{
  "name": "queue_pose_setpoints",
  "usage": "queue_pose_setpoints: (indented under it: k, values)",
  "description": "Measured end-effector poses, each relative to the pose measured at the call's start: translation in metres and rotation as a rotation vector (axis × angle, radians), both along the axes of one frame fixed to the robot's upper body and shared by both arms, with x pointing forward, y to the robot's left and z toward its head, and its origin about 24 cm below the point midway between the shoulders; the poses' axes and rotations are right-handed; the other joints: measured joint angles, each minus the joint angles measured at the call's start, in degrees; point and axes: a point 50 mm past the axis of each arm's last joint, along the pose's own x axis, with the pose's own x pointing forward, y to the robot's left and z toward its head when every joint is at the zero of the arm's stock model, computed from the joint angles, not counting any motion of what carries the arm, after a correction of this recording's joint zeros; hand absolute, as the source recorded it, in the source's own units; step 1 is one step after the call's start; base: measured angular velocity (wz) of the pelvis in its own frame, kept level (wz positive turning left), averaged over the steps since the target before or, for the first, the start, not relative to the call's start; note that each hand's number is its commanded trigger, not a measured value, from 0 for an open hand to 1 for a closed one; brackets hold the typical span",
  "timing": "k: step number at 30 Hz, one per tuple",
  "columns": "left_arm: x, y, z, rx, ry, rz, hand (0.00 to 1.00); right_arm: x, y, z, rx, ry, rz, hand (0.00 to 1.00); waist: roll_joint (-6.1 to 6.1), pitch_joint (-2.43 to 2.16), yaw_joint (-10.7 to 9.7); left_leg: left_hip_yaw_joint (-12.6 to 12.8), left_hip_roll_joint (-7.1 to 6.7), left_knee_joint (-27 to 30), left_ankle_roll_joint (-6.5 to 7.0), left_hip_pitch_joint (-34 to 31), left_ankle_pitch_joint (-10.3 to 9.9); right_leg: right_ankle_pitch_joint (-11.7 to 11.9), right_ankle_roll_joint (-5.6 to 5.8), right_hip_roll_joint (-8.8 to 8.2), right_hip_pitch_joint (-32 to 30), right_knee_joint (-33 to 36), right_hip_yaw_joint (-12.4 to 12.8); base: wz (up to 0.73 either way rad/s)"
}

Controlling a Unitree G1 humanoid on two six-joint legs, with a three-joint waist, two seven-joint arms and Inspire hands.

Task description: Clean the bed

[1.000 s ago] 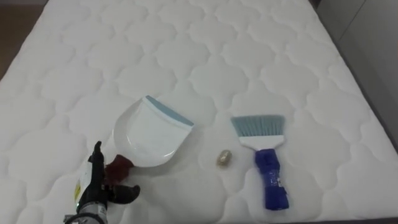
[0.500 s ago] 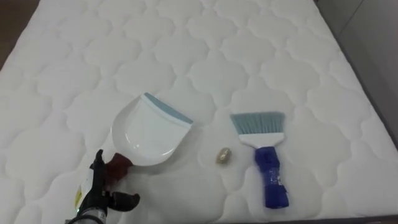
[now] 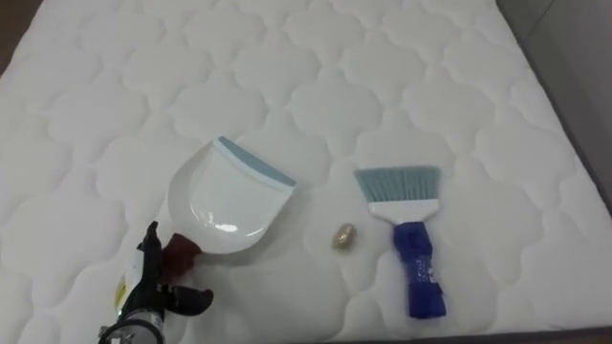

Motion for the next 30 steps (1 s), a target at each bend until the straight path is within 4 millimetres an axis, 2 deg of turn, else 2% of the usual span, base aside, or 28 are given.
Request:
queue_pose_setpoints:
  k: [2, 3, 4, 5, 6, 7, 8, 9, 10, 11, 12, 13, 15, 17, 22, 26, 30]
  values:
    - [0.001, 0.0, 0.0, 0.002, 0.001, 0.0, 0.0, 0.001, 0.0, 0.0, -0.003, -0.002, 0.002, 0.0, 0.07, 0.03, -0.2, 0.0, -0.02, 0.2, 0.0, 0.0, 0.0, 0.0, -0.02, -0.08, 0.0, 0.1, 0.5, 0.0]
    - [0.002, 0.0, 0.0, 0.003, 0.004, 0.001, 0.0, 0.003, 0.0, 0.0, -0.006, -0.005, 0.004, 0.0, 0.09, 0.04, -0.3, 0.1, -0.12, 0.9, 0.0, -0.3, 0.0, 0.1, -0.12, -0.29, 0.1, 0.1, 1.6, 0.04]
    - [0.002, 0.001, -0.001, 0.006, 0.01, 0.002, 0.0, 0.004, 0.001, 0.0, -0.008, -0.007, 0.013, 0.0, -0.32, 0.31, -0.4, 0.8, -0.67, 4.3, -0.01, -1.9, 0.0, 0.3, -0.32, -1.11, 0.6, -0.1, 3.1, 0.14]
    - [0.004, 0.001, -0.001, 0.007, 0.013, -0.001, 0.0, 0.007, 0.002, 0.0, -0.008, -0.012, 0.02, 0.0, -0.88, 0.74, -0.8, 1.5, -1.28, 8.7, -0.33, -4.2, 0.0, 0.3, -0.35, -1.95, 1.2, -0.3, 5.5, 0.5]
    - [0.009, -0.003, -0.001, 0.008, 0.014, -0.022, 0.0, 0.006, 0.001, 0.0, -0.01, -0.014, 0.017, 0.0, -1.42, 0.91, -1.6, 2.1, -2.33, 10.3, -0.9, -9.0, -0.3, 0.3, -0.31, -3.23, 1.3, -0.7, 10.7, 0.88]
    - [0.022, -0.012, 0.005, 0.009, -0.014, -0.063, 0.0, 0.004, -0.005, 0.001, -0.022, -0.013, -0.009, 0.0, -0.17, 0.62, -1.5, 2.8, -1.38, 4.1, 0.7, -13.5, 4.1, -0.4, 0.6, -3.13, -0.6, 0.8, 11.6, 0.82]
    - [0.026, -0.012, 0.007, 0.019, -0.021, -0.074, 0.0, 0.001, -0.004, 0.0, -0.024, 0.001, -0.023, 0.0, -0.97, 0.56, -0.9, 4.7, -1.49, 4.9, 0.3, -13.9, 5.4, -1.7, 1.69, -3.94, -2.0, 2.2, 11.6, 0.28]
    - [0.027, -0.01, 0.007, 0.029, -0.019, -0.074, 0.0, 0.003, -0.004, 0.0, -0.025, 0.0, -0.029, 0.0, -1.14, 0.5, 1.2, 6.9, -1.24, 4.5, 0.6, -13.7, 5.7, -2.1, 3.08, -4.36, -3.4, 3.2, 9.2, -0.3]
    - [0.025, -0.005, 0.006, 0.042, -0.006, -0.071, 0.0, 0.005, -0.004, 0.001, -0.029, -0.005, -0.017, 0.0, -1.01, 0.56, 2.2, 6.1, -0.98, 4.6, 0.6, -13.2, 5.7, -1.7, 3.17, -4.0, -4.0, 2.5, 7.3, -0.39]
    - [0.024, -0.003, 0.006, 0.048, 0.0, -0.068, 0.0, 0.006, -0.005, 0.001, -0.035, -0.006, -0.019, 0.0, -0.9, 0.61, 2.4, 5.2, -0.96, 4.6, 0.6, -12.9, 5.7, -1.1, 2.74, -3.76, -4.5, 1.8, 6.7, -0.32]
    - [0.024, -0.001, 0.005, 0.054, 0.01, -0.064, 0.0, 0.007, -0.007, 0.002, -0.049, -0.013, -0.021, 0.0, -0.57, 0.76, 2.8, 3.1, -0.85, 4.5, 0.47, -12.6, 5.7, 0.9, 1.57, -3.32, -6.3, -0.1, 5.5, -0.22]
    - [0.021, 0.0, 0.001, 0.055, 0.032, -0.057, 0.0, 0.006, -0.008, 0.002, -0.06, -0.006, -0.022, 0.0, 0.3, 0.72, 2.4, 2.1, -0.54, 4.3, 0.24, -11.8, 5.6, 2.5, 1.16, -3.0, -6.1, 0.1, 4.4, -0.19]
    - [0.02, 0.0, 0.0, 0.054, 0.042, -0.051, 0.0, 0.006, -0.009, 0.002, -0.064, 0.008, -0.02, 0.0, 0.87, 0.4, 1.7, 2.2, -0.31, 3.3, 0.05, -10.8, 5.5, 2.5, 1.06, -2.47, -5.2, 0.2, 4.3, -0.11]
    - [0.02, 0.0, -0.002, 0.06, 0.055, -0.053, 0.0, 0.006, -0.008, 0.001, -0.062, 0.019, -0.011, 0.0, 1.1, 0.36, 1.4, 2.8, -0.07, 2.3, -0.09, -9.9, 5.5, 2.6, 1.02, -1.89, -5.1, 0.6, 4.4, -0.17]
    - [0.016, -0.001, -0.009, 0.064, 0.115, -0.064, 0.0, 0.006, -0.006, 0.001, -0.054, 0.042, 0.036, 0.0, 1.05, 0.47, 0.0, 3.8, 0.07, 1.7, -0.84, -9.2, 5.2, 2.2, 0.57, -1.65, -5.9, 1.9, 3.5, -0.11]
    - [0.018, -0.001, -0.011, 0.059, 0.143, -0.074, 0.0, 0.01, -0.003, 0.001, -0.051, 0.047, 0.072, 0.0, 0.38, 0.91, 0.0, 3.8, 0.0, 1.7, -0.7, -9.4, 5.1, 2.2, 0.67, -1.91, -6.5, 2.6, 3.1, -0.01]
    - [0.014, 0.0, -0.015, 0.054, 0.18, -0.076, 0.0, 0.01, -0.003, 0.0, -0.051, 0.054, 0.086, 0.0, 0.14, 0.86, 0.2, 3.8, -0.06, 2.6, -0.59, -10.3, 5.1, 2.2, 0.85, -2.02, -7.3, 3.1, 3.1, 0.0]
